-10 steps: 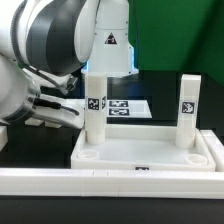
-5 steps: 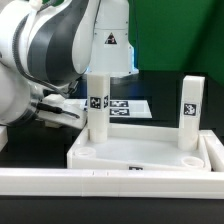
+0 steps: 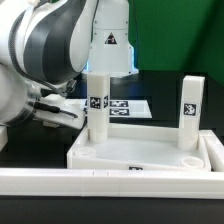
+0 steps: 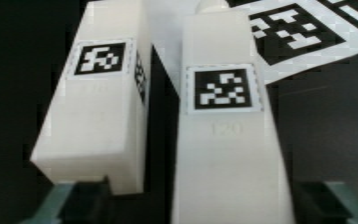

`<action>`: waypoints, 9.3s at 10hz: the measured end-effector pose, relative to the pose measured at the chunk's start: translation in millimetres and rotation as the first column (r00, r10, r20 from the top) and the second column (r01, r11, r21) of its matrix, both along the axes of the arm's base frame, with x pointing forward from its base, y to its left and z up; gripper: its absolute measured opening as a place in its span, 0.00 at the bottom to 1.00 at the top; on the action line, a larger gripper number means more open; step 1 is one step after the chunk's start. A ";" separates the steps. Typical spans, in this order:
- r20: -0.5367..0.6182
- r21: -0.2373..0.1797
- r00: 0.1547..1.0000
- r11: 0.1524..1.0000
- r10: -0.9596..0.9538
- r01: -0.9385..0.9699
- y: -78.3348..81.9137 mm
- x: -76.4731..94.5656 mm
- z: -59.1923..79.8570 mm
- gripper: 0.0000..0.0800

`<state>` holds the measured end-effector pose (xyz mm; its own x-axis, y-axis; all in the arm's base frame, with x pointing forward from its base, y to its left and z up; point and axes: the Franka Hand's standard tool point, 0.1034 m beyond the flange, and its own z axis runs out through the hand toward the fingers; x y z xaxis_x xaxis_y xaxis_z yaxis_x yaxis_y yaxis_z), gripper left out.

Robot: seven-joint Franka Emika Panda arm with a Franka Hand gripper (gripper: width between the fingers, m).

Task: Assemble desk

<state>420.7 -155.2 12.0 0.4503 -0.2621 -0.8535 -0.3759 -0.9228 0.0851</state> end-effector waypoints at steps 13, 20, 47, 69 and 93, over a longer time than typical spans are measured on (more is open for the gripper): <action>0.118 -0.022 0.985 0.992 0.122 -0.121 2.0 49.8 54.6 0.37; 0.319 -0.080 0.936 0.988 0.148 -0.129 1.2 92.7 101.0 0.37; 0.927 -0.339 0.192 0.938 0.321 0.069 161.4 214.5 162.1 0.37; 0.904 -0.424 -0.001 0.896 0.428 -0.132 236.5 203.2 143.8 0.37; 0.895 -0.438 0.013 0.885 0.446 -0.160 242.6 206.0 124.9 0.37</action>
Offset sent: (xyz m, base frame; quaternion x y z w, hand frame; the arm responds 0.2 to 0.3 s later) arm 0.0002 0.0018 -0.0024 -0.0008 0.0075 0.0054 1.0000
